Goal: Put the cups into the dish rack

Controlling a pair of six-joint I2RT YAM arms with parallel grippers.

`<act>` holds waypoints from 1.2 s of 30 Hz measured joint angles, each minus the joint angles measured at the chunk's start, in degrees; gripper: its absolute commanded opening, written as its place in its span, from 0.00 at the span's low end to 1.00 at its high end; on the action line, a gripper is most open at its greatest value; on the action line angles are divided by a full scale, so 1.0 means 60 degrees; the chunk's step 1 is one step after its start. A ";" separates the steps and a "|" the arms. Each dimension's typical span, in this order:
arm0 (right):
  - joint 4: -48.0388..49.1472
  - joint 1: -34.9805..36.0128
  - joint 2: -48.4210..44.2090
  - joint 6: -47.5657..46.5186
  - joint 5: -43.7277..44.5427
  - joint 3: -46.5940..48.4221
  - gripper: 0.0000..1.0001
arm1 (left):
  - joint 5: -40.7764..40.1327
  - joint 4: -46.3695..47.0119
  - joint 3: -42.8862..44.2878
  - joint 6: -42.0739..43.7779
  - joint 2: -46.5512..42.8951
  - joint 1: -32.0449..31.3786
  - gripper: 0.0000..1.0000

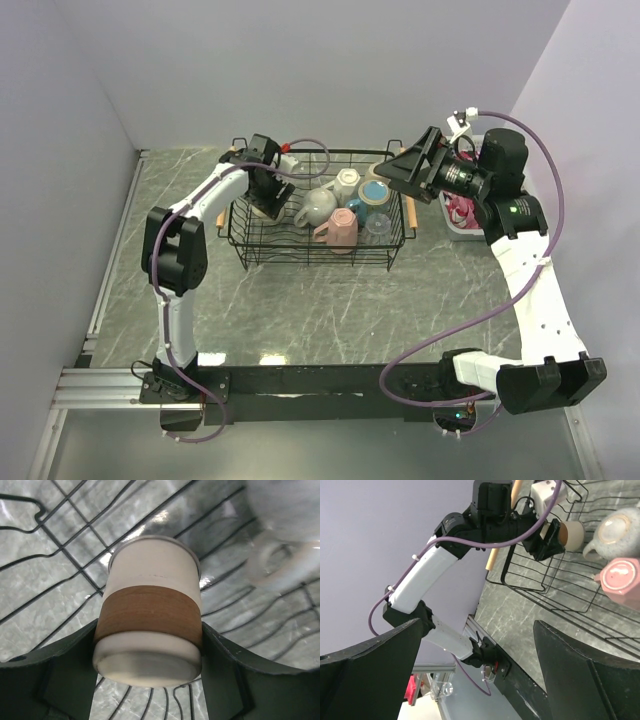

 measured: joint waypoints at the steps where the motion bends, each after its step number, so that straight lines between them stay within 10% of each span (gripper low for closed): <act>1: -0.0004 -0.0025 -0.0029 -0.0007 0.0000 -0.0062 1.00 | -0.0171 0.0058 -0.0073 0.0066 0.0055 -0.0015 0.01; 16: 0.0058 -0.0127 -0.0026 0.0015 -0.0069 -0.0415 1.00 | -0.0572 0.0313 -0.0069 0.0142 0.0171 0.0000 0.01; 22: 0.0095 -0.0142 0.0073 0.0015 -0.0113 -0.0415 1.00 | -0.0579 0.0280 0.0044 0.0153 0.0266 -0.0026 0.41; 28: 0.0098 -0.0149 0.0124 0.0015 -0.0127 -0.0415 1.00 | -0.0576 0.0197 0.0175 0.0146 0.0328 -0.0026 0.27; 36: 0.0164 -0.0168 0.0160 0.0015 -0.0200 -0.0455 1.00 | -0.0557 0.0113 0.0419 0.0138 0.0459 -0.0026 0.99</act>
